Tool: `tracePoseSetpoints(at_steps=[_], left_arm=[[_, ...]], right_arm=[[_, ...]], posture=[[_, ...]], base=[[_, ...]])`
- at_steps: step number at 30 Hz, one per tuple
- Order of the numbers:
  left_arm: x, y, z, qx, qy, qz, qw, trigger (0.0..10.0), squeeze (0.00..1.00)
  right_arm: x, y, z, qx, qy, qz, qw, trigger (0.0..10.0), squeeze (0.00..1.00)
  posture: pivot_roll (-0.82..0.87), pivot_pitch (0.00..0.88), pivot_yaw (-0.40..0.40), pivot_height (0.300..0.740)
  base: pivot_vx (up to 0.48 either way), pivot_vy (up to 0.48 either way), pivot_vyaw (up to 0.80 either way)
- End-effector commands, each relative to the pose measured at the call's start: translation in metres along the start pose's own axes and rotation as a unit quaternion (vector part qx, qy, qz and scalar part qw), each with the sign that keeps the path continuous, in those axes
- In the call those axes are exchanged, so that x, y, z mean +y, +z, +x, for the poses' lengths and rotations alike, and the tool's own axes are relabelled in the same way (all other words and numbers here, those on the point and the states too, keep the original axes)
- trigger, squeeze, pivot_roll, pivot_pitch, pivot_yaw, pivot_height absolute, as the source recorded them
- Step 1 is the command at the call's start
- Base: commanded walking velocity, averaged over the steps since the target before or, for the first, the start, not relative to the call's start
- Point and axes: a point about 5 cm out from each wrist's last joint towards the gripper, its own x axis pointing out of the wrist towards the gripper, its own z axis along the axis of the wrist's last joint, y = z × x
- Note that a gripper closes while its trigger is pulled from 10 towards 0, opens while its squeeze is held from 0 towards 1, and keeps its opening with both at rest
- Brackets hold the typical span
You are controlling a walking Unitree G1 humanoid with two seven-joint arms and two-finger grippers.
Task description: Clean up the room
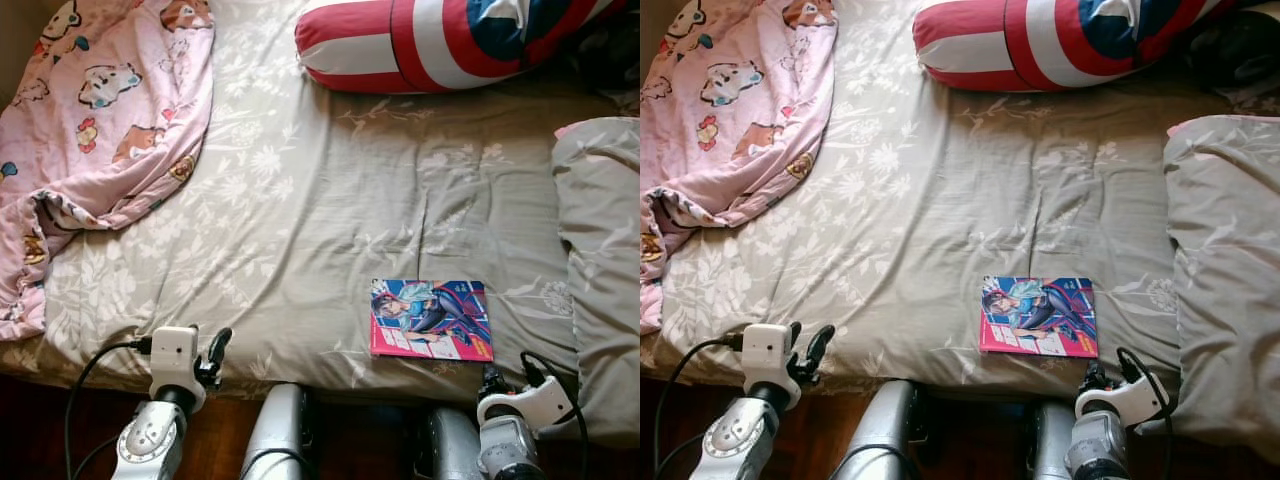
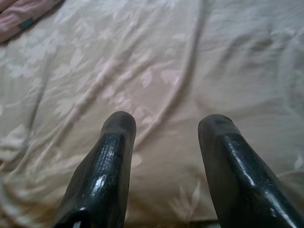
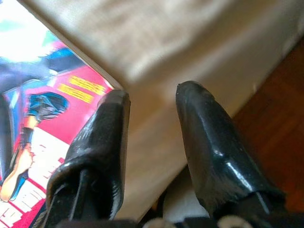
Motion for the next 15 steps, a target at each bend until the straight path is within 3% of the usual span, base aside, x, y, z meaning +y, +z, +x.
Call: tracePoseSetpoints(at_steps=[1, 3, 5, 10, 15], left_arm=[[0.006, -0.012, -0.007, 0.022, 0.014, 0.004, 1.000, 10.0, 0.00], [0.006, -0.013, -0.004, 0.020, 0.016, 0.003, 1.000, 10.0, 0.00], [0.005, -0.015, -0.002, 0.019, 0.017, -0.001, 1.000, 10.0, 0.00], [-0.002, -0.018, 0.009, 0.020, 0.017, -0.010, 1.000, 10.0, 0.00], [-0.005, -0.020, 0.019, 0.018, 0.026, -0.026, 0.999, 10.0, 0.00]], right_arm=[[-0.005, -0.008, -0.005, 0.007, 0.002, -0.026, 1.000, 10.0, 0.00], [0.004, -0.002, -0.004, -0.019, 0.030, -0.107, 0.994, 10.0, 0.00], [0.018, 0.002, -0.006, -0.052, 0.083, -0.161, 0.982, 10.0, 0.00], [0.035, 0.013, -0.009, -0.104, 0.148, -0.232, 0.956, 10.0, 0.00], [0.042, 0.019, -0.010, -0.118, 0.179, -0.247, 0.945, 10.0, 0.00]], posture=[[0.15, 0.312, 0.134, 0.657], [0.14, 0.290, 0.124, 0.657], [0.12, 0.273, 0.115, 0.657], [0.08, 0.232, 0.090, 0.657], [0.05, 0.189, 0.062, 0.657]], base=[[0.000, 0.000, 0.00], [0.000, 0.000, 0.00], [0.000, 0.000, 0.00], [0.000, 0.000, 0.00], [0.000, 0.000, 0.00]])
